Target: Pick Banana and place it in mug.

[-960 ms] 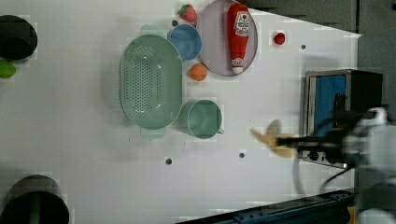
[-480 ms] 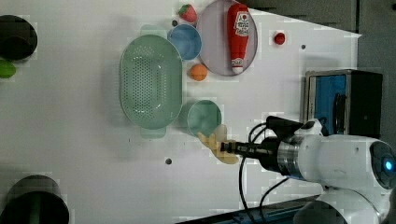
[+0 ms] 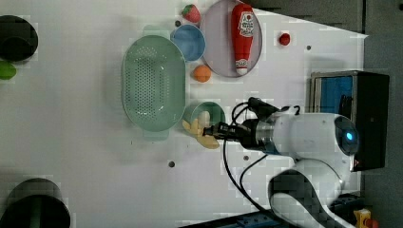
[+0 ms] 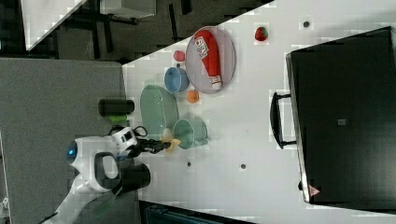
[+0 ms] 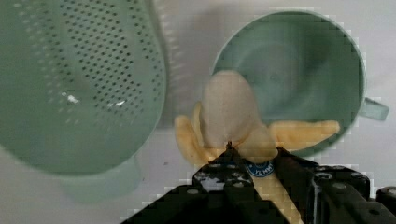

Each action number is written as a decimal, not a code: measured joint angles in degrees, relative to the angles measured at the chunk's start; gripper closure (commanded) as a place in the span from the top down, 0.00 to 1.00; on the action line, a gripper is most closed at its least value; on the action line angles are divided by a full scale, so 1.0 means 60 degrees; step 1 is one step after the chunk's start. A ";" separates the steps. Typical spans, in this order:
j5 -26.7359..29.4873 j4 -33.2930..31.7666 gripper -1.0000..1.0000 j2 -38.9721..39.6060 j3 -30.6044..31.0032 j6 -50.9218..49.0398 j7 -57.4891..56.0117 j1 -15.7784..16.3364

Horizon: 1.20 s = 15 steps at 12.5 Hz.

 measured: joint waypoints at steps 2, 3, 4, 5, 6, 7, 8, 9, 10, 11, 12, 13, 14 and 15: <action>-0.0068 -0.0224 0.53 0.0338 -0.0054 0.0396 0.0031 -0.0121; -0.0210 -0.0280 0.71 0.0436 -0.0182 0.0401 0.0188 -0.0052; -0.0192 -0.0242 0.82 0.0596 -0.0203 0.0518 0.0425 -0.0049; -0.0044 -0.0224 0.94 0.0708 -0.0105 0.0667 0.0579 -0.0103; -0.0079 -0.0224 1.00 0.0708 -0.0047 0.0550 0.0718 -0.0100; -0.0149 -0.0298 1.00 0.0574 -0.0023 0.0434 0.0802 -0.0056; -0.0198 -0.0392 1.00 0.0284 -0.0009 0.0466 0.0802 -0.0016; -0.0171 -0.0429 1.00 -0.0090 0.0021 0.0410 0.0810 -0.0010; -0.0083 -0.0429 1.00 -0.0637 -0.0061 0.0284 0.0818 0.0020; -0.0154 -0.0354 1.00 -0.1295 -0.0168 -0.0009 0.0893 0.0004; -0.0189 -0.0205 1.00 -0.2055 -0.0240 -0.0681 0.0983 -0.0082; -0.0170 0.0075 1.00 -0.2786 -0.0557 -0.1445 0.0984 0.0006; -0.0184 0.0429 1.00 -0.3347 -0.0944 -0.2224 0.1007 0.0123; -0.0136 0.0746 1.00 -0.3868 -0.1268 -0.2924 0.1038 0.0102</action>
